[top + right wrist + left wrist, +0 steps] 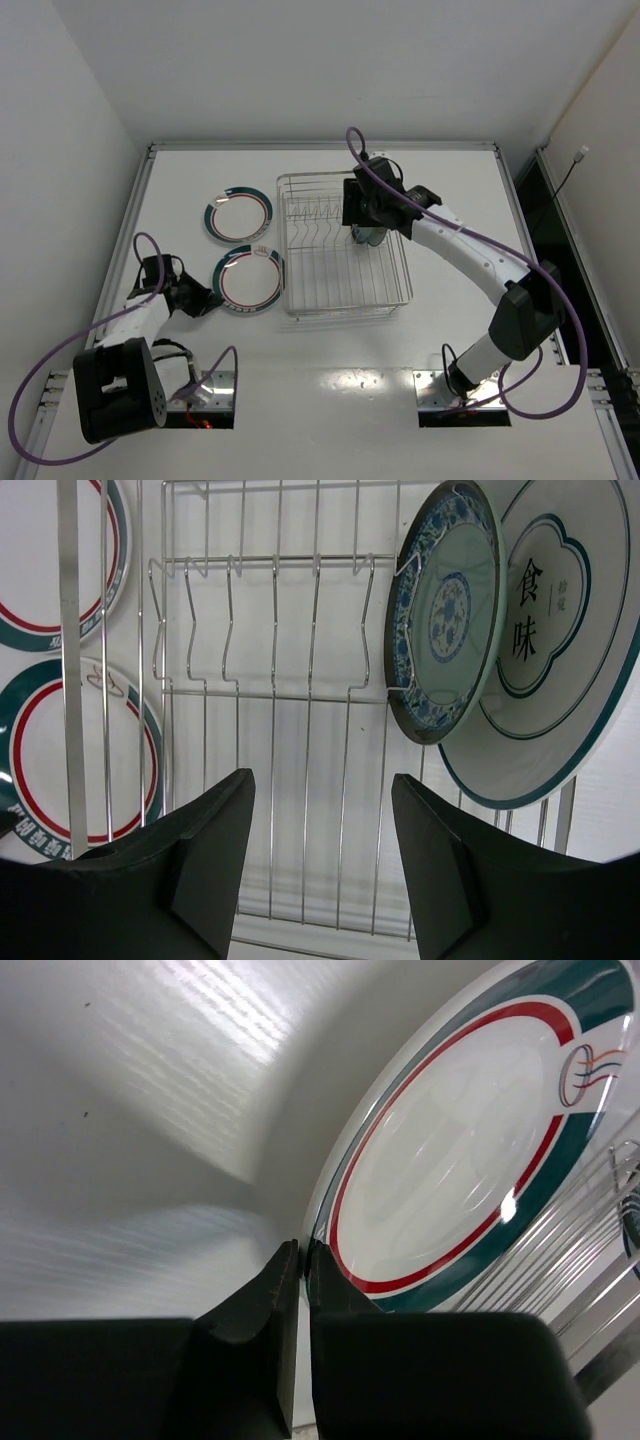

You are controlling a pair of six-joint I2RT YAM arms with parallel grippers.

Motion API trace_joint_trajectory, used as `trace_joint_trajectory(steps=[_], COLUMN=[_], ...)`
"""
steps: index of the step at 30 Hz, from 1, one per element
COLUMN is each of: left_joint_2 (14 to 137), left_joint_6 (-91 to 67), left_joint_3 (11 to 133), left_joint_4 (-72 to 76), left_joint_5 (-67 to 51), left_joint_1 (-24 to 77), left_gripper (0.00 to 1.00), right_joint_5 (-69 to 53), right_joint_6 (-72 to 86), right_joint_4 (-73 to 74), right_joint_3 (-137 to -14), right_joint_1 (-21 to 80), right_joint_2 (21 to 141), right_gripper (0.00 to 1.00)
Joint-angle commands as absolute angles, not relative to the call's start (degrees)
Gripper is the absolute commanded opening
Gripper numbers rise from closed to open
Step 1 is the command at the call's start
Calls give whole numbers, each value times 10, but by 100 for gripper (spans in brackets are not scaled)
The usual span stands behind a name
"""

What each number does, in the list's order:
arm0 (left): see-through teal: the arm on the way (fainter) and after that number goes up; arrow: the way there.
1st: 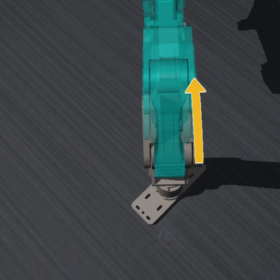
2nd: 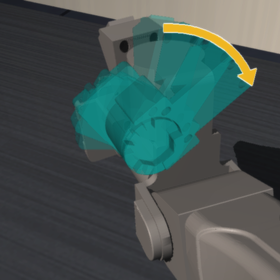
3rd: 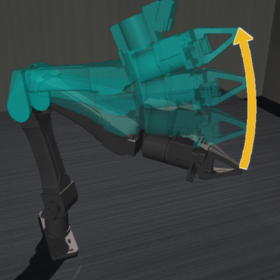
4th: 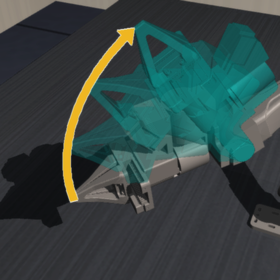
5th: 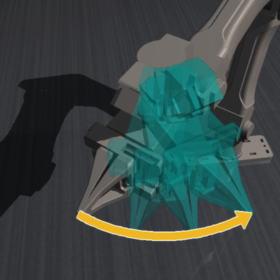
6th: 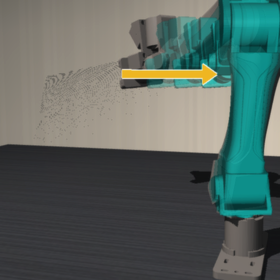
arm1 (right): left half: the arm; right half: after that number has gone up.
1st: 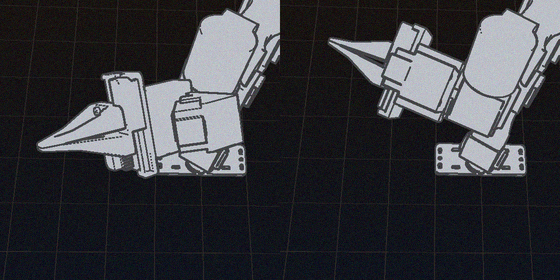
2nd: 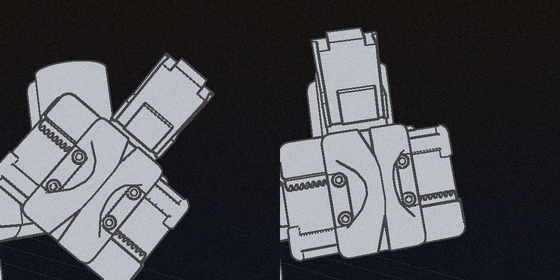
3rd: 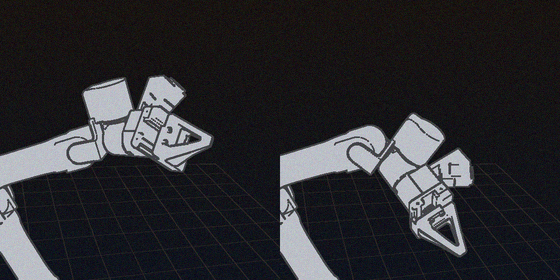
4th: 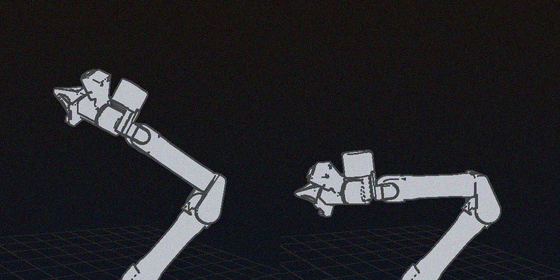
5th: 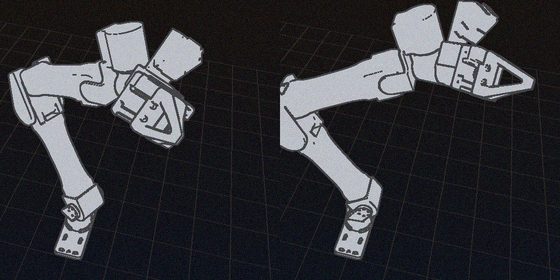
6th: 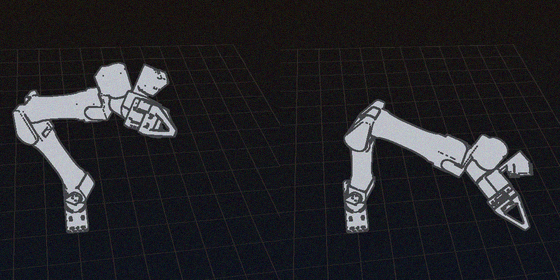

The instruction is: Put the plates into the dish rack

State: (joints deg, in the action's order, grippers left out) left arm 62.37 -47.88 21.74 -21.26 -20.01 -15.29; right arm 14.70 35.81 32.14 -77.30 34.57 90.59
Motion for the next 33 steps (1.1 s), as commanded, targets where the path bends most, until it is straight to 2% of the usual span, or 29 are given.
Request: trace_joint_trajectory(steps=[1, 14, 19, 25, 29, 33], left_joint_2=[608, 501, 501, 501, 496, 502], left_joint_6=[-473, -480, -475, -492, -503, -503], left_joint_3=[253, 392, 430, 430, 445, 474], left_joint_4=[-216, -301, -304, -262, -234, -229], left_joint_5=[-217, -216, -228, -279, -285, -290], left_joint_1=[-149, -149, -149, -149, -130, -130], left_gripper=[0, 0, 0, 0, 0, 0], right_joint_5=[134, 118, 66, -74, -233, -301], right_joint_6=[364, 364, 358, 352, 375, 388], right_joint_4=[301, 284, 234, 122, 10, -50], right_joint_3=[-772, -761, -735, -691, -657, -657], right_joint_1=[342, 337, 337, 337, 326, 320], right_joint_2=[899, 889, 871, 866, 883, 906], right_gripper=[54, 54, 54, 58, 61, 61])
